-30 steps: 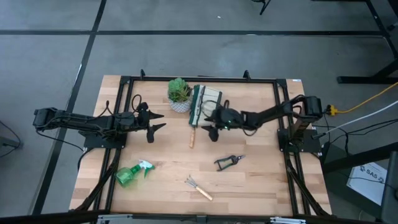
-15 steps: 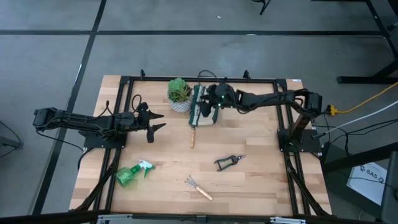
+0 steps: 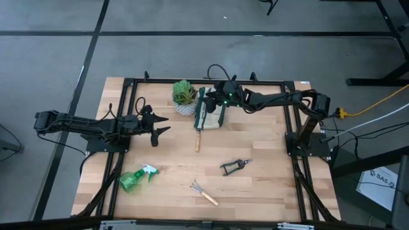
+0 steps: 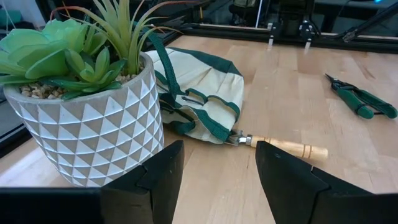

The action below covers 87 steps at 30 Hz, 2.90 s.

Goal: Pick & Place Garden tools in Gardening bag
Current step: Prepare the gardening bag

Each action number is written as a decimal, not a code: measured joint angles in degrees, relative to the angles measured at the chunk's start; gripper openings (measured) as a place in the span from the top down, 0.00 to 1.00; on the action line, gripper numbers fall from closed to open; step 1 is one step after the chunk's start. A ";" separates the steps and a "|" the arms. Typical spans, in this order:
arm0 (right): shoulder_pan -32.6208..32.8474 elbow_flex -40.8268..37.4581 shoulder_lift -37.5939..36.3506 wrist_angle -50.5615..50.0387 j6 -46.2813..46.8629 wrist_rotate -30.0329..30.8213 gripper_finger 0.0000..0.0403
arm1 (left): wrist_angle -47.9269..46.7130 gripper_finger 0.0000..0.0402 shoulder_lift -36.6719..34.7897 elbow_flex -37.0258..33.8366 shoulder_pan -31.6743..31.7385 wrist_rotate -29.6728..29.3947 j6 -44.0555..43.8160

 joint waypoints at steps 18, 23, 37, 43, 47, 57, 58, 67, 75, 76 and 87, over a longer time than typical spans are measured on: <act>-0.32 3.70 5.18 3.58 2.80 -1.89 0.56 | 0.00 0.51 0.00 0.00 0.00 -0.01 0.00; 0.22 3.98 5.18 2.77 2.80 -1.90 0.69 | 0.00 0.51 0.00 0.00 0.00 -0.01 0.00; 0.15 3.98 4.79 1.55 -1.33 -3.58 0.96 | 0.00 0.51 0.01 0.00 0.00 -0.01 0.00; -0.18 4.00 1.68 2.38 -1.29 -7.77 0.97 | 0.00 0.51 0.00 0.00 0.00 -0.01 -0.01; -0.74 4.00 -1.38 5.11 0.24 -14.20 0.97 | 0.00 0.51 0.01 0.00 0.00 -0.01 0.00; -0.99 4.00 -9.84 6.07 2.92 -31.35 0.97 | 0.00 0.51 0.00 0.00 0.00 -0.01 0.00; -0.80 4.00 -10.64 6.11 3.13 -33.23 0.97 | 0.00 0.51 0.02 0.00 0.00 -0.01 0.00; 2.47 4.02 -14.01 6.07 2.78 -42.97 0.97 | 0.00 0.51 0.00 0.00 0.00 0.00 -0.02; 7.59 4.00 -13.49 5.67 -0.94 -48.67 0.98 | 0.00 0.51 0.00 0.00 0.00 0.00 0.00; 8.23 4.00 -13.49 5.68 -1.39 -49.94 0.98 | 0.00 0.51 0.00 0.00 0.00 -0.01 0.00; 16.04 4.00 -13.49 -0.80 -9.34 -50.10 0.98 | 0.00 0.51 0.01 0.00 0.00 0.00 0.00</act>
